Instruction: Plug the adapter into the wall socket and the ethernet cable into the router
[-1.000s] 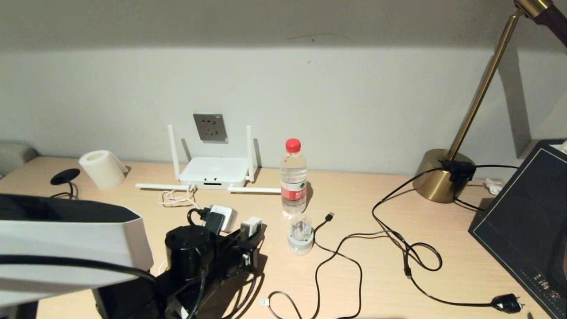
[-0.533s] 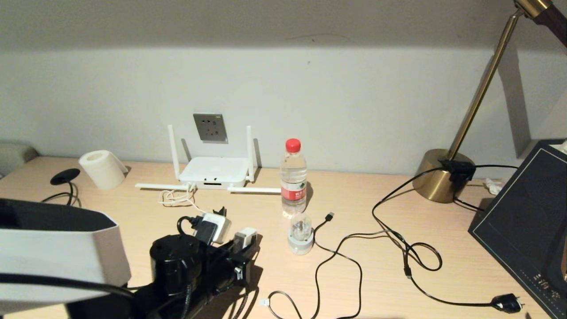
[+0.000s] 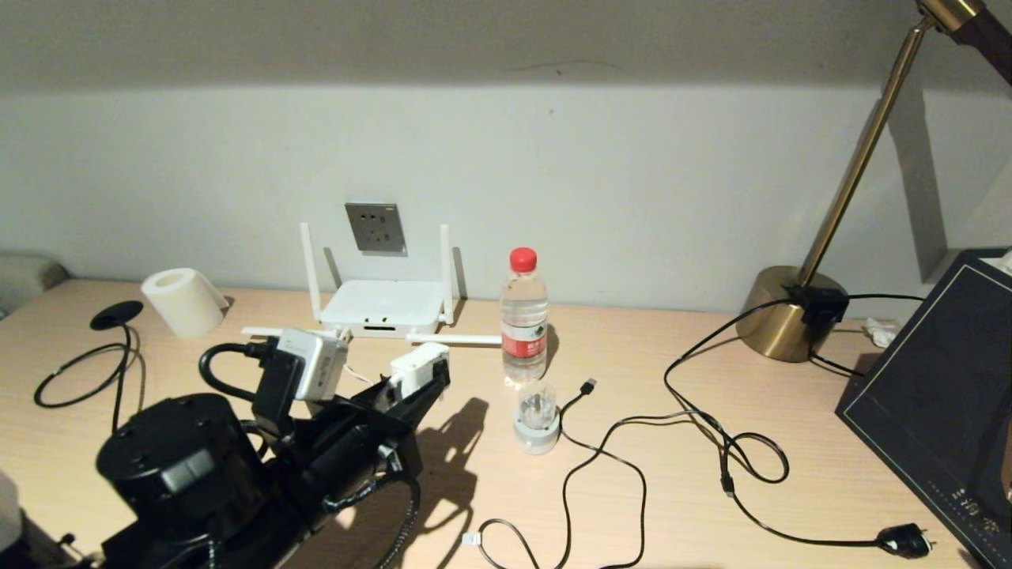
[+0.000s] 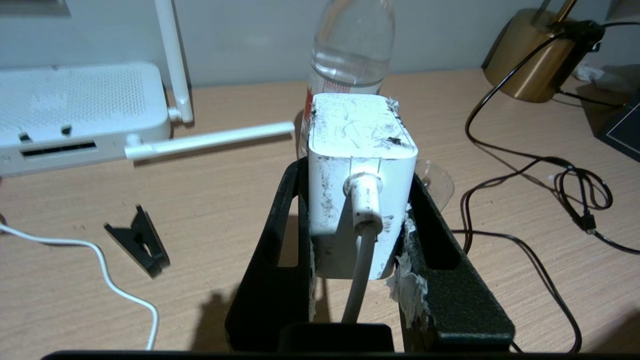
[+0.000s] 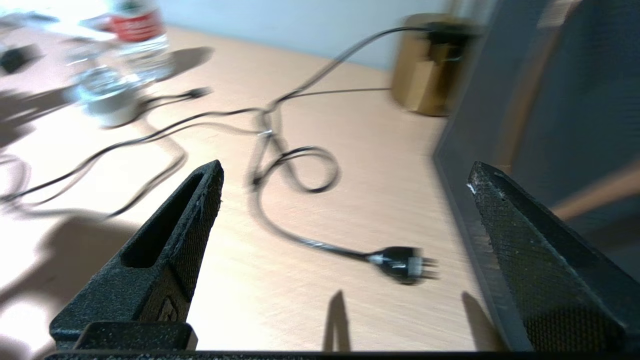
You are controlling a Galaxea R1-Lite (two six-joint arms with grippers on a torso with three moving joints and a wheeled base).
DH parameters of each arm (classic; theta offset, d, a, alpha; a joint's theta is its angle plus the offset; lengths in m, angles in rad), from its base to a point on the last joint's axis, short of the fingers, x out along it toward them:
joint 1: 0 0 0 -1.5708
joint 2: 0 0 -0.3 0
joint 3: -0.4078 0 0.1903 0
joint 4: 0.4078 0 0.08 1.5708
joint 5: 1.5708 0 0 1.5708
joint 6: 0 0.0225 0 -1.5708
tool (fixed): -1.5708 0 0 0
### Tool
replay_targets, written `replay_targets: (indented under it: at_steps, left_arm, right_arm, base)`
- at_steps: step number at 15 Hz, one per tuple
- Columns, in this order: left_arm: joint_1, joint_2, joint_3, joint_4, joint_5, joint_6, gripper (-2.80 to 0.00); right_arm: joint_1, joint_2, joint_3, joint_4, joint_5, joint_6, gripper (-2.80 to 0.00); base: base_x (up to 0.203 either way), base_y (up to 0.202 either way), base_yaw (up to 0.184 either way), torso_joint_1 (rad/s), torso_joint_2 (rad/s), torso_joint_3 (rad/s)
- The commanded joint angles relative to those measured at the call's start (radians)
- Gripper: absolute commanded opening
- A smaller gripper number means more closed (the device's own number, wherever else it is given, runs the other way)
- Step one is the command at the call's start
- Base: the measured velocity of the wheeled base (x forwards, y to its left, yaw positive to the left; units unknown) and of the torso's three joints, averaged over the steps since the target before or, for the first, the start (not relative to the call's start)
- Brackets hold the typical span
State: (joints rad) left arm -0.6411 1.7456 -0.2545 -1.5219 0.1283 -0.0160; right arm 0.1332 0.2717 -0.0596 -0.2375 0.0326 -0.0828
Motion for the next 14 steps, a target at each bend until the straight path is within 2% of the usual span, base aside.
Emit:
replay_targets:
  at_steps: [1,6,9,11,13,14]
  left_arm:
    - [0.001,-0.041,0.000,-0.008,0.000,0.009,-2.80]
    - [0.044,0.089,-0.032,-0.008,-0.005,0.005,-2.80]
    - [0.055,0.201,-0.064,-0.008,-0.006,0.004,-2.80]
    - [0.055,0.240,-0.076,-0.008,-0.006,0.004,-2.80]
    - [0.064,0.275,-0.086,-0.008,0.002,0.003,-2.80]
    - [0.067,0.289,-0.099,-0.008,0.022,-0.003,-2.80]
  right_arm:
    - [0.000,0.004,0.025,-0.005,0.024,0.001,0.00]
    - [0.000,0.004,0.095,-0.075,0.016,0.005,0.00]
    - [0.000,0.004,0.095,-0.081,-0.022,-0.006,0.00]
    - [0.000,0.004,0.095,-0.119,-0.075,-0.089,0.00]
    - [0.000,0.004,0.094,0.025,-0.064,-0.119,0.00]
    - [0.000,0.004,0.093,0.122,-0.016,-0.109,0.00]
  base:
    - [0.000,0.000,0.000,0.000,0.00,0.000]
    - [0.000,0.000,0.000,0.000,0.00,0.000]
    - [0.000,0.000,0.000,0.000,0.00,0.000]
    - [0.000,0.000,0.000,0.000,0.00,0.000]
    - [0.000,0.000,0.000,0.000,0.00,0.000]
    - [0.000,0.000,0.000,0.000,0.00,0.000]
